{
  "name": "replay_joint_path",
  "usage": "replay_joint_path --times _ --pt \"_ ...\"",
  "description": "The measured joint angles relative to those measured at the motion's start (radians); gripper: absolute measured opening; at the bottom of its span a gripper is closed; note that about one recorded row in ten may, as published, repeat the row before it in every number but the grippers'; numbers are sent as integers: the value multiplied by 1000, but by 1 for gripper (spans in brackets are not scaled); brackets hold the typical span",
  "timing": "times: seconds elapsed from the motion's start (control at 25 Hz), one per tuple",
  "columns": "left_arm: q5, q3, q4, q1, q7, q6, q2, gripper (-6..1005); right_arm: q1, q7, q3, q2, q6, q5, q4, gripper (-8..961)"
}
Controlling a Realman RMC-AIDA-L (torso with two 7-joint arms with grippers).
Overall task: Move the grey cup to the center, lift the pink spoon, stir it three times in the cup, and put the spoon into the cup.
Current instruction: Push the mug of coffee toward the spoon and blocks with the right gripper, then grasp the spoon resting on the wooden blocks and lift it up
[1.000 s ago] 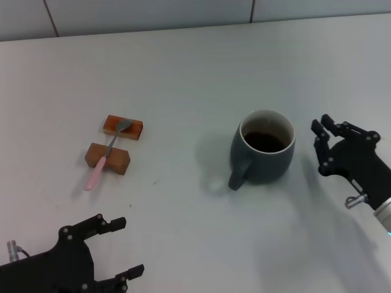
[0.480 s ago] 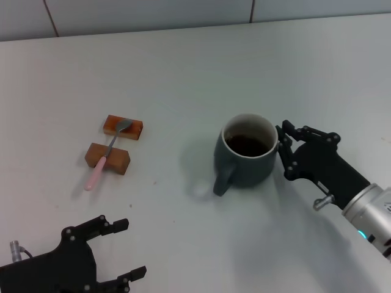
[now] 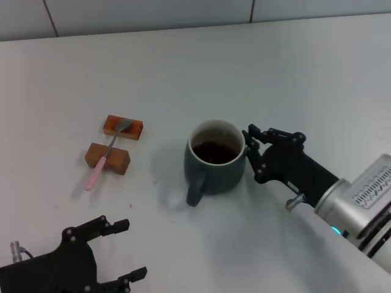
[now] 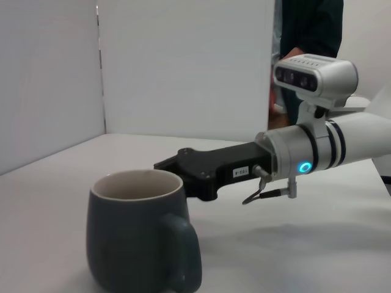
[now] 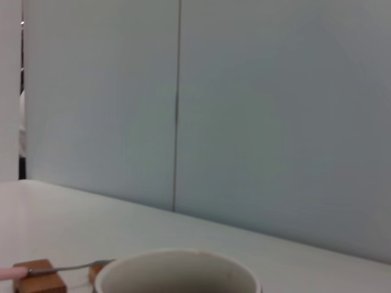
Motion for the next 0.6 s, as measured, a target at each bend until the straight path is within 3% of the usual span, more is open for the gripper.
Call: replay_joint_path --times 0.2,0.36,0.48,0.6 --pt "0 0 0 0 0 1 0 801 24 4 -1 0 27 -13 6 149" --pt "0 0 0 1 0 1 0 800 -17 19 54 -4 -45 -18 -16 161" --pt "0 -5 -1 2 2 1 0 800 -74 129 59 -7 -168 -38 -112 170" --pt "-4 -8 -2 4 6 1 0 800 -114 413 -22 -13 -300 -141 -319 179"
